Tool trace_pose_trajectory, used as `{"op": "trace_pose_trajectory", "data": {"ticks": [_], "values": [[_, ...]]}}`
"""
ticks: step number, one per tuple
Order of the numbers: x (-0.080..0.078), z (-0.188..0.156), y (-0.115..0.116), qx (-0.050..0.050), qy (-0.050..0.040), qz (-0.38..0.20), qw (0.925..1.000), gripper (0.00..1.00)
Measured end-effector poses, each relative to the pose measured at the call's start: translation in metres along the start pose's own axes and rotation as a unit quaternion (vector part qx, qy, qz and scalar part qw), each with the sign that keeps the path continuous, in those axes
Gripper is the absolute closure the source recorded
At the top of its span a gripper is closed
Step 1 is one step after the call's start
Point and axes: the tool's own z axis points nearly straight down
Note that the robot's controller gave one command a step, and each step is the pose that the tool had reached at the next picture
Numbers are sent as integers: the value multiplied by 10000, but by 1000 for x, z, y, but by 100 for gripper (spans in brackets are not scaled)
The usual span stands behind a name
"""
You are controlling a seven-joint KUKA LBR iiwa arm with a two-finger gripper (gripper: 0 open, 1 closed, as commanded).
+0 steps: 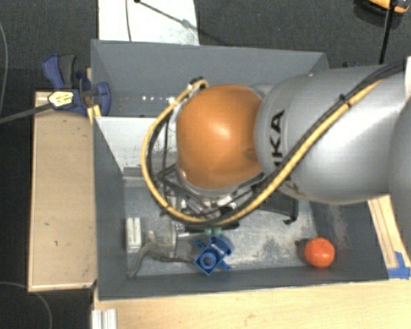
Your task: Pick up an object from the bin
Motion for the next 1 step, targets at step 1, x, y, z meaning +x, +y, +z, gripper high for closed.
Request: {"op": "trace_pose_trajectory", "data": {"ticks": [1], "values": [[-9, 10, -41, -37, -96, -399, 9992, 0]]}}
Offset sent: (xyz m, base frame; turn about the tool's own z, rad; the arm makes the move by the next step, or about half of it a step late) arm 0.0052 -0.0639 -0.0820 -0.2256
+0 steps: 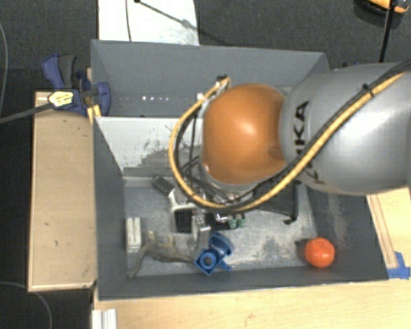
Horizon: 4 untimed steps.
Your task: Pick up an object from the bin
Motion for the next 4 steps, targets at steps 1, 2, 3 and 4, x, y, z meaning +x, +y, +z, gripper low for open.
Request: {"op": "trace_pose_trajectory", "data": {"ticks": [1, 2, 3, 4], "values": [[9, 48, -26, 35, 66, -485, 9988, 0], [5, 75, -41, 6, 40, -400, 9992, 0], [-19, 81, -49, 19, 38, -272, 9996, 0], [-23, 86, -59, 7, 30, -1514, 9885, 0]]}}
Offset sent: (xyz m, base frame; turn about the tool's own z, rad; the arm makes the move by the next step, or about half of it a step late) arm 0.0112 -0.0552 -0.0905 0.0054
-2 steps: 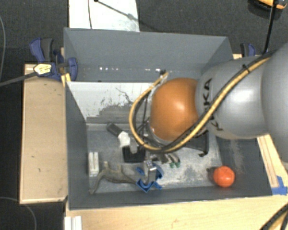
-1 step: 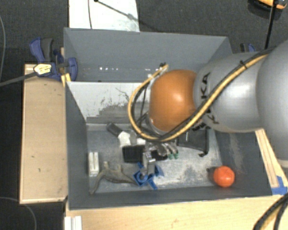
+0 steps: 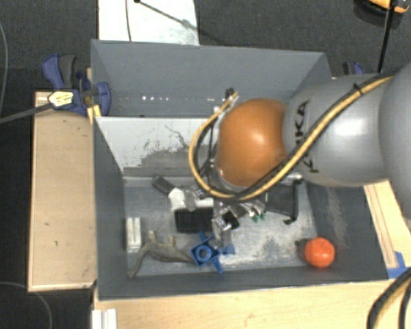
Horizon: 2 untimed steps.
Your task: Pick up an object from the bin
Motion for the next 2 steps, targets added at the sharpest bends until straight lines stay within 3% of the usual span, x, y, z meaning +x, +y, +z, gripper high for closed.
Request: {"op": "trace_pose_trajectory", "data": {"ticks": [1, 2], "values": [[-9, 13, -13, -1, -1, 932, 9956, 0], [-15, 17, -7, 10, 21, 1744, 9847, 0]]}}
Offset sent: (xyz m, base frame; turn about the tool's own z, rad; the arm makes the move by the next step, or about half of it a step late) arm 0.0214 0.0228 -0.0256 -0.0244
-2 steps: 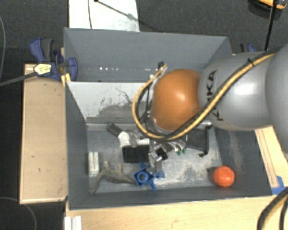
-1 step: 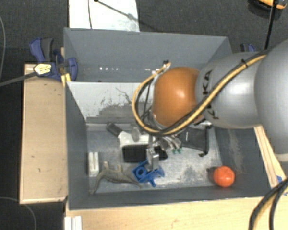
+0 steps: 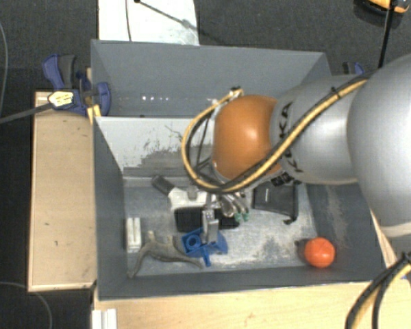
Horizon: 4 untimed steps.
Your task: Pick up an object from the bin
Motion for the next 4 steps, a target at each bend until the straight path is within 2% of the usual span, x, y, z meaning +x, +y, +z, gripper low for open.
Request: {"op": "trace_pose_trajectory", "data": {"ticks": [1, 2, 3, 4], "values": [[-2, 7, 2, -21, 29, -700, 9975, 0], [-4, 17, -9, 21, 95, 602, 9981, 100], [-4, 17, -9, 21, 95, 605, 9981, 100], [-3, 16, -11, 35, 92, 896, 9959, 100]]}}
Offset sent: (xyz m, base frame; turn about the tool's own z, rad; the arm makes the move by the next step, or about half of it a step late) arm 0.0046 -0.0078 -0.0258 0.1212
